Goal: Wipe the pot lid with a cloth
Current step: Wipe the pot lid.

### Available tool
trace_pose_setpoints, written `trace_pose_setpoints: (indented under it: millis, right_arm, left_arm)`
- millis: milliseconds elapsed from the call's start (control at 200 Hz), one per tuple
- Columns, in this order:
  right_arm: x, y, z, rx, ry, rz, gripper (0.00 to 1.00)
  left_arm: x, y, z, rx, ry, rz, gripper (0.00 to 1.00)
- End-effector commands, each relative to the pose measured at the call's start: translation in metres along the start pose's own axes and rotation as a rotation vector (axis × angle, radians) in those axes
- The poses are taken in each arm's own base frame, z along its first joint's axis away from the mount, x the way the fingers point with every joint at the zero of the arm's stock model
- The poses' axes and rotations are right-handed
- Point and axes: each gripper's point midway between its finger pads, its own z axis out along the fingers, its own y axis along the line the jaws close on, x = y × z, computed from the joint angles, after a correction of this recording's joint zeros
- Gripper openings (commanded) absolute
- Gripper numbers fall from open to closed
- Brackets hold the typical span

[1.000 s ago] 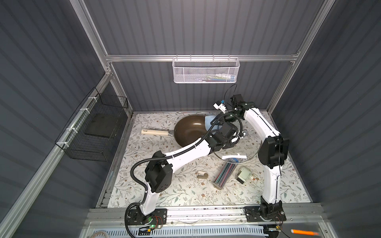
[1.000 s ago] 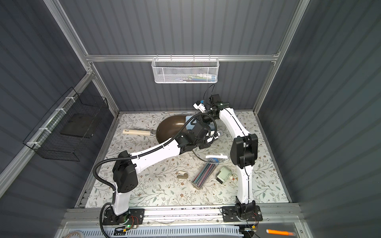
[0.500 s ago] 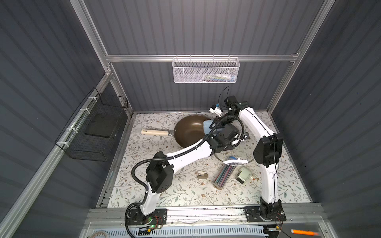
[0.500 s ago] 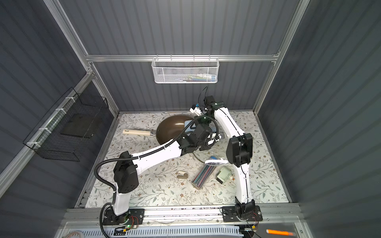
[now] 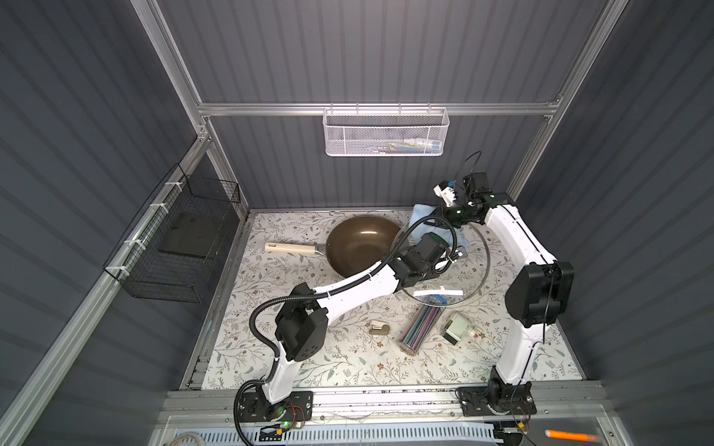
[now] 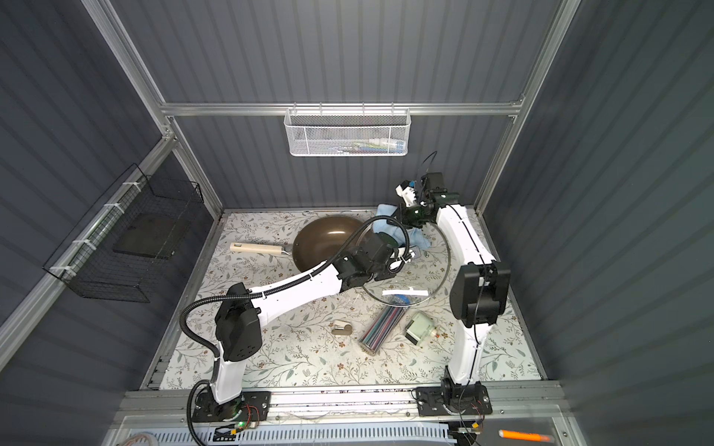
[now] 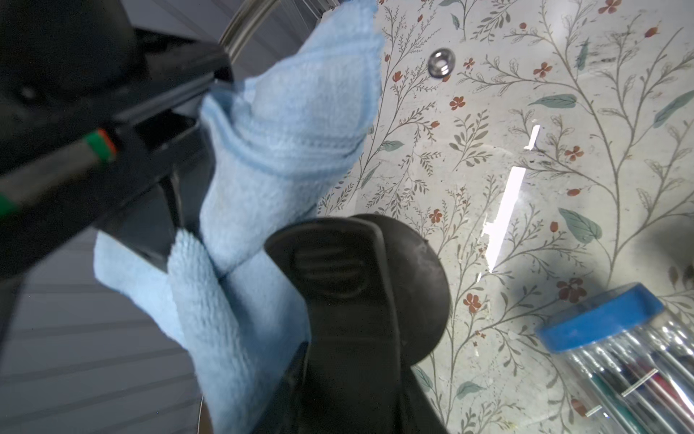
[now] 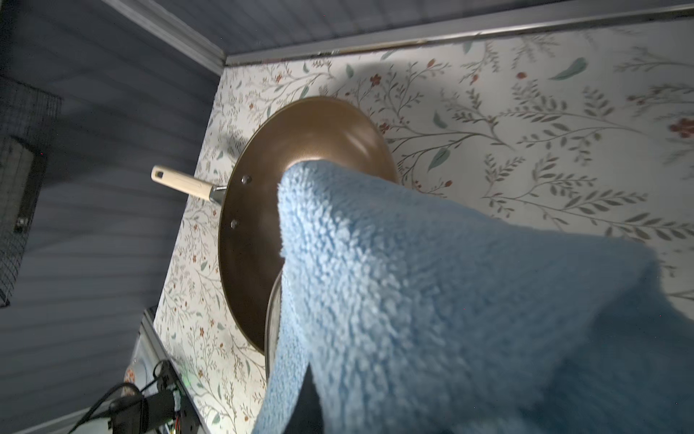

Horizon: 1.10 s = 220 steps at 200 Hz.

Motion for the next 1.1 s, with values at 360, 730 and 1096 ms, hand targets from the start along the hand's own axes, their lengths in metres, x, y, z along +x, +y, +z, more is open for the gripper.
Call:
trace_pose_setpoints:
  millis: [360, 730, 1096]
  right_arm:
    - [0.027, -0.027, -0.047, 0.086, -0.137, 0.172, 0.0]
    - [0.046, 0.003, -0.044, -0.096, -0.185, 0.256, 0.0]
    - [0.058, 0.048, -0.021, -0.206, -0.194, 0.295, 0.0]
  left_arm:
    - [-0.022, 0.109, -0.011, -0.213, -0.149, -0.316, 0.0]
    - [-0.02, 0.131, -0.008, -0.26, -0.156, -0.391, 0.0]
    - [-0.029, 0.148, -0.001, -0.284, -0.18, -0.475, 0.0]
